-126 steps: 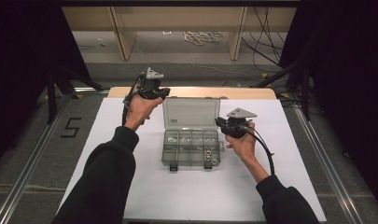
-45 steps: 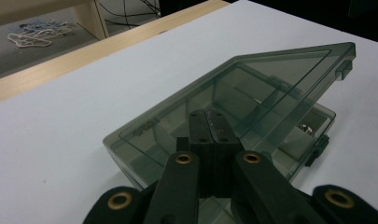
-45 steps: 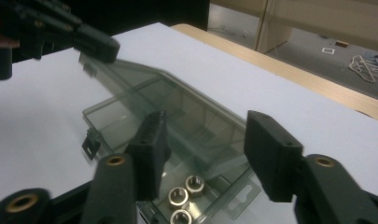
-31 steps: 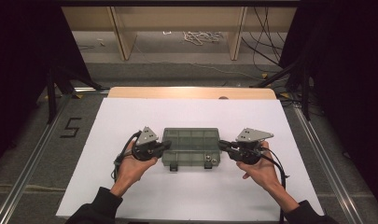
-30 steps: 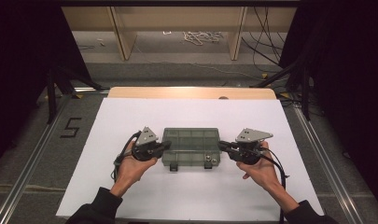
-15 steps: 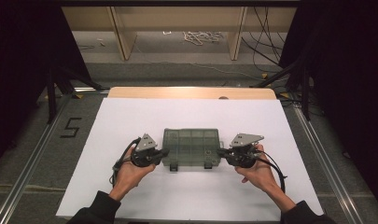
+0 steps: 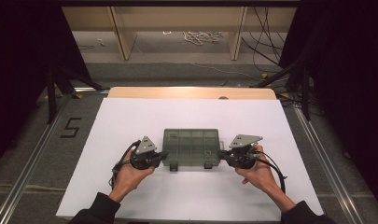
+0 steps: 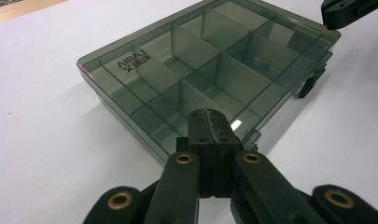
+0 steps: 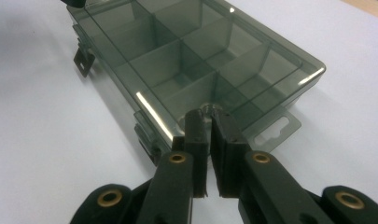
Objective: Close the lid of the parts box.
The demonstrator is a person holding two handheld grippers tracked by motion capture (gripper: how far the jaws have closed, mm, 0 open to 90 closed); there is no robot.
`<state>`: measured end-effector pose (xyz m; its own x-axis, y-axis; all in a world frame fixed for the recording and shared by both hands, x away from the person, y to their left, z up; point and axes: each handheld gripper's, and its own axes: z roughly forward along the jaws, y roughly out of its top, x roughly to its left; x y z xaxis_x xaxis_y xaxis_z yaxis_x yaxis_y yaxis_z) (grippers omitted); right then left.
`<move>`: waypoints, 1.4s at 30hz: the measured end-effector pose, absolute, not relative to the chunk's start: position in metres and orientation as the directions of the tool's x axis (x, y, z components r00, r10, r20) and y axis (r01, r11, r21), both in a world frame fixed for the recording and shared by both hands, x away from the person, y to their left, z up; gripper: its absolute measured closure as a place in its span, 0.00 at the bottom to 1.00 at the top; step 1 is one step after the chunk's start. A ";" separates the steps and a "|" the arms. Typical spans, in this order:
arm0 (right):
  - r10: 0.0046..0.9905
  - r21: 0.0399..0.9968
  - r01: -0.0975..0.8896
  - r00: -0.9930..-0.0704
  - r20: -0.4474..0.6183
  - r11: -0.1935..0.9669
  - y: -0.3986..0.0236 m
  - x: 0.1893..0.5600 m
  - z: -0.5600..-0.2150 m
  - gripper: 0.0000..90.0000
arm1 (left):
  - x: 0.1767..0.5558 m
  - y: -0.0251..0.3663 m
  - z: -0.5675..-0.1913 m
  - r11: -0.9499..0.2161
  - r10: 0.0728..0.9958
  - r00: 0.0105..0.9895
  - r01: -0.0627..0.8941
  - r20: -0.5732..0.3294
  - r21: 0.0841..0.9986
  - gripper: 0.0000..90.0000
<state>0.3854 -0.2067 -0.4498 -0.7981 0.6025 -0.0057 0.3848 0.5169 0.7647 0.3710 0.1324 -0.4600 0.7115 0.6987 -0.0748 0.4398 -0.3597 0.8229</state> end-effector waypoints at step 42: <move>0.679 0.835 0.387 -0.734 0.021 0.392 -0.210 0.383 -0.443 0.50 | 0.361 0.125 -0.455 -0.336 0.706 0.706 0.406 -0.058 0.850 0.88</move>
<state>0.3833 -0.2103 -0.4431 -0.7338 0.6790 0.0209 0.3868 0.3923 0.8346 0.3615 0.1249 -0.4546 0.7063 0.7055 -0.0582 0.4056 -0.3358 0.8501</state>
